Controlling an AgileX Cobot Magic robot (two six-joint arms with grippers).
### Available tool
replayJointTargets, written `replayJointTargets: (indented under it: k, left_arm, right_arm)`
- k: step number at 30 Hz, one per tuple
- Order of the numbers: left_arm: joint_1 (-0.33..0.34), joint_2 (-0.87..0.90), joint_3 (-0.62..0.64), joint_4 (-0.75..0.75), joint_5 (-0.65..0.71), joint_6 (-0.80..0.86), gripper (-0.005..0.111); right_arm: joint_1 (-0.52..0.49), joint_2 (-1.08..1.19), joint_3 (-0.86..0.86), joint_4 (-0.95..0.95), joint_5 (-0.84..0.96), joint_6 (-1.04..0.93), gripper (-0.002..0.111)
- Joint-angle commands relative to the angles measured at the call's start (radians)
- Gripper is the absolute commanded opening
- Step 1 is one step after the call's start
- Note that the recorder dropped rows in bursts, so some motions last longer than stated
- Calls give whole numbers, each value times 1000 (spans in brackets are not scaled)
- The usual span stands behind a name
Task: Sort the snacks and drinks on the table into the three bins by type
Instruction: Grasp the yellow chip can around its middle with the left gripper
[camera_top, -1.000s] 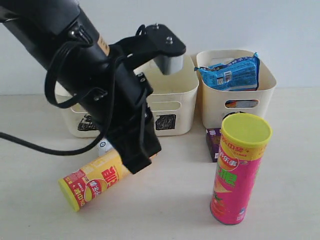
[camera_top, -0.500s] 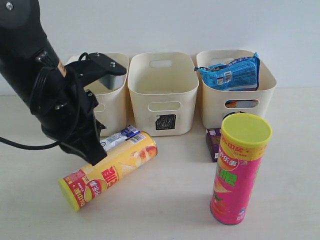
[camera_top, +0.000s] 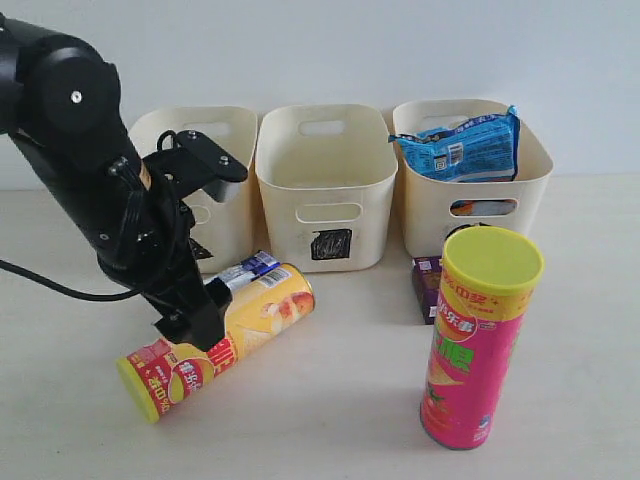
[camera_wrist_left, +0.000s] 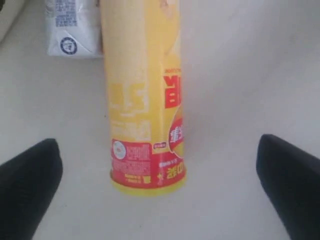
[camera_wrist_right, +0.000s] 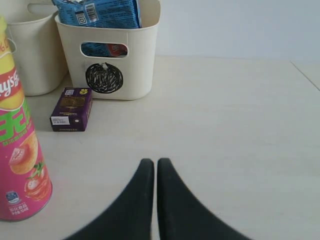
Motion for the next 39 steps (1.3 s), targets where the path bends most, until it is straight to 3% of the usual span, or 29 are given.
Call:
replayJointTargets:
  k: [1, 10, 18, 26, 28, 30, 32, 33, 34, 39]
  left_arm:
    - [22, 59, 4, 9, -18, 1, 99]
    - [44, 163, 4, -79, -108, 94, 94]
    - [103, 228, 4, -96, -147, 94, 94]
    - [103, 287, 4, -172, -203, 146, 90]
    - [103, 291, 4, -172, -203, 146, 82]
    - [103, 291, 4, -172, -201, 146, 65]
    - [103, 291, 4, -172, -194, 146, 41]
    - [101, 291, 4, -172, -185, 156, 13]
    - [101, 291, 4, -172, -178, 180, 5]
    - [101, 275, 4, -179, -136, 185, 4]
  right_arm:
    - [-8, -5, 5, 0, -9, 0, 0]
    - [-8, -5, 5, 0, -9, 0, 0]
    - [-8, -5, 5, 0, -9, 0, 0]
    - [-8, -5, 5, 0, -9, 0, 0]
    - [-8, -5, 5, 0, -9, 0, 0]
    - [-8, -5, 5, 0, -9, 0, 0]
    - [-8, -5, 5, 0, -9, 0, 0]
    - [-8, -5, 5, 0, -9, 0, 0]
    - [-8, -5, 5, 0, -9, 0, 0]
    - [-8, -5, 5, 0, -9, 0, 0]
